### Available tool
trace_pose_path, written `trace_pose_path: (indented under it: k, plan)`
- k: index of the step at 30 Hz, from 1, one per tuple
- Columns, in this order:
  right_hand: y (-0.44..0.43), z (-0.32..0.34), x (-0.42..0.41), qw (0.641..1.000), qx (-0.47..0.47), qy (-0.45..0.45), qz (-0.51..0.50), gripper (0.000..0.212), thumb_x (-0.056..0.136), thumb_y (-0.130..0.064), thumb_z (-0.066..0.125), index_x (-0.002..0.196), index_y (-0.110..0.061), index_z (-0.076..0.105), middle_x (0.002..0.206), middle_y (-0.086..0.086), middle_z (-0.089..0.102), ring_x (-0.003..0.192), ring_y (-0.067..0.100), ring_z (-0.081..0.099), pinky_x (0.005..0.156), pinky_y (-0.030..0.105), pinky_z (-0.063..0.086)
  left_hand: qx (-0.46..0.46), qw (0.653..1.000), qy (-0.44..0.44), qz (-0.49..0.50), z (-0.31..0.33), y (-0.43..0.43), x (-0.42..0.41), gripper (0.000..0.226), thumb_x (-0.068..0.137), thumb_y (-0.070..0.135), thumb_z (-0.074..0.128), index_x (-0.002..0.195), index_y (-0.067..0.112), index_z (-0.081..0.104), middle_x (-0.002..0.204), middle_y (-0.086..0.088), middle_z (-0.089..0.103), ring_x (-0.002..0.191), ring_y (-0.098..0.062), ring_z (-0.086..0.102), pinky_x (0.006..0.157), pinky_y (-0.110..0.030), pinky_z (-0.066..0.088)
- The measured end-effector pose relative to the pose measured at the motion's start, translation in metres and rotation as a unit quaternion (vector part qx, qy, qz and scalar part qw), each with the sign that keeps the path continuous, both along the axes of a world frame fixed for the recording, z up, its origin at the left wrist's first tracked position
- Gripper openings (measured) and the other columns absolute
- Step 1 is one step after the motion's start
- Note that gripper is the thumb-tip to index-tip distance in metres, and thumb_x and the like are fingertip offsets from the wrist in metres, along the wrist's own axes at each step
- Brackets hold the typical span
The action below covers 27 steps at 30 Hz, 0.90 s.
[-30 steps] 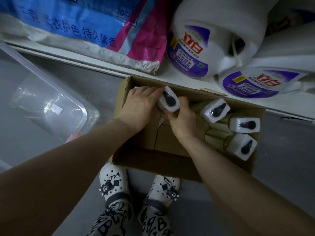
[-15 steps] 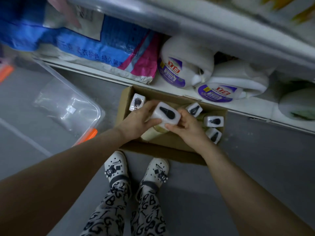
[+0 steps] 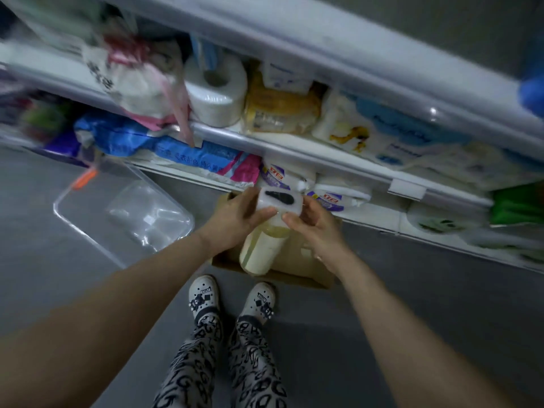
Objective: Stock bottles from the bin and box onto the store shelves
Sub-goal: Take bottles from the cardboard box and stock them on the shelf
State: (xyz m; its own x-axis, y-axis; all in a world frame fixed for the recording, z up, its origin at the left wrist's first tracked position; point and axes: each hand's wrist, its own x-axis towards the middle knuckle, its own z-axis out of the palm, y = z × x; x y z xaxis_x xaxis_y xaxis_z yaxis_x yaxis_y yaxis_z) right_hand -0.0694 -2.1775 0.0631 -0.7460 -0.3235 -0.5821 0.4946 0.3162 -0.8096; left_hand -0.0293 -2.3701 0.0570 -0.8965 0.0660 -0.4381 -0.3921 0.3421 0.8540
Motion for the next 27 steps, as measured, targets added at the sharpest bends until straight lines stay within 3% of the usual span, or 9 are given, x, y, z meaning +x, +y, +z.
trace_pose_path:
  k: [4, 8, 11, 13, 15, 21, 24, 27]
  plan:
    - [-0.005, 0.071, -0.002, 0.999, 0.01, 0.034, -0.015, 0.035, 0.092, -0.021, 0.069, 0.126, -0.018, 0.058, 0.113, -0.006, 0.071, 0.1, 0.007, 0.068, 0.069, 0.015, 0.052, -0.017, 0.999, 0.017, 0.024, 0.064, 0.0, -0.001, 0.043, 0.094, 0.049, 0.056, 0.128, 0.023, 0.055, 0.116, 0.003, 0.067, 0.106, -0.013, 0.062, 0.096, -0.037, 0.049]
    - [-0.007, 0.129, -0.002, 0.997, 0.032, 0.069, -0.014, 0.036, 0.089, -0.033, 0.072, 0.123, -0.025, 0.06, 0.119, -0.005, 0.07, 0.109, 0.011, 0.066, 0.093, 0.036, 0.055, -0.015, 0.998, 0.049, 0.038, 0.129, 0.0, 0.001, 0.049, 0.09, 0.058, 0.053, 0.124, 0.022, 0.059, 0.111, 0.002, 0.069, 0.102, -0.013, 0.065, 0.093, -0.043, 0.053]
    - [-0.006, 0.169, -0.003, 0.996, 0.026, 0.083, 0.01, 0.03, 0.09, -0.03, 0.072, 0.117, -0.025, 0.061, 0.116, -0.003, 0.071, 0.108, 0.013, 0.067, 0.097, 0.042, 0.054, -0.002, 0.997, 0.055, 0.058, 0.168, 0.0, 0.009, 0.052, 0.086, 0.061, 0.059, 0.122, 0.024, 0.061, 0.111, 0.004, 0.07, 0.103, -0.013, 0.066, 0.093, -0.045, 0.053]
    - [-0.008, 0.197, -0.003, 0.995, 0.018, 0.096, 0.029, 0.03, 0.091, -0.028, 0.07, 0.119, -0.022, 0.06, 0.115, -0.001, 0.071, 0.106, 0.014, 0.068, 0.095, 0.041, 0.055, 0.008, 0.995, 0.061, 0.076, 0.19, -0.002, 0.014, 0.064, 0.073, 0.072, 0.057, 0.115, 0.024, 0.063, 0.107, 0.003, 0.072, 0.1, -0.016, 0.068, 0.091, -0.048, 0.054]
    - [-0.009, 0.22, -0.003, 0.994, 0.011, 0.105, 0.043, 0.032, 0.092, -0.027, 0.069, 0.121, -0.019, 0.059, 0.114, 0.0, 0.071, 0.103, 0.014, 0.069, 0.092, 0.038, 0.057, 0.01, 0.993, 0.081, 0.086, 0.213, -0.003, 0.019, 0.062, 0.07, 0.074, 0.054, 0.11, 0.028, 0.064, 0.105, 0.003, 0.073, 0.097, -0.015, 0.07, 0.09, -0.046, 0.055]
    - [-0.023, 0.273, -0.008, 0.988, 0.006, 0.147, 0.055, 0.038, 0.086, -0.04, 0.073, 0.118, -0.023, 0.062, 0.115, -0.002, 0.072, 0.106, 0.015, 0.069, 0.096, 0.044, 0.055, 0.005, 0.986, 0.121, 0.113, 0.276, -0.012, 0.025, 0.059, 0.077, 0.07, 0.058, 0.115, 0.025, 0.065, 0.107, 0.001, 0.074, 0.099, -0.015, 0.07, 0.091, -0.047, 0.056]
    - [-0.034, 0.298, -0.011, 0.984, -0.012, 0.165, 0.06, 0.041, 0.086, -0.038, 0.074, 0.118, -0.016, 0.062, 0.113, 0.002, 0.072, 0.103, 0.018, 0.07, 0.092, 0.044, 0.057, -0.003, 0.98, 0.148, 0.133, 0.305, -0.017, 0.027, 0.036, 0.089, 0.053, 0.061, 0.109, 0.022, 0.066, 0.104, -0.003, 0.074, 0.095, -0.017, 0.071, 0.087, -0.045, 0.058]
    - [-0.045, 0.322, -0.014, 0.981, -0.019, 0.183, 0.064, 0.039, 0.085, -0.036, 0.076, 0.114, -0.014, 0.063, 0.106, 0.005, 0.074, 0.095, 0.021, 0.072, 0.086, 0.044, 0.06, -0.002, 0.973, 0.164, 0.162, 0.328, -0.025, 0.028, 0.052, 0.084, 0.056, 0.062, 0.11, 0.011, 0.067, 0.101, -0.007, 0.075, 0.093, -0.021, 0.072, 0.083, -0.041, 0.06]
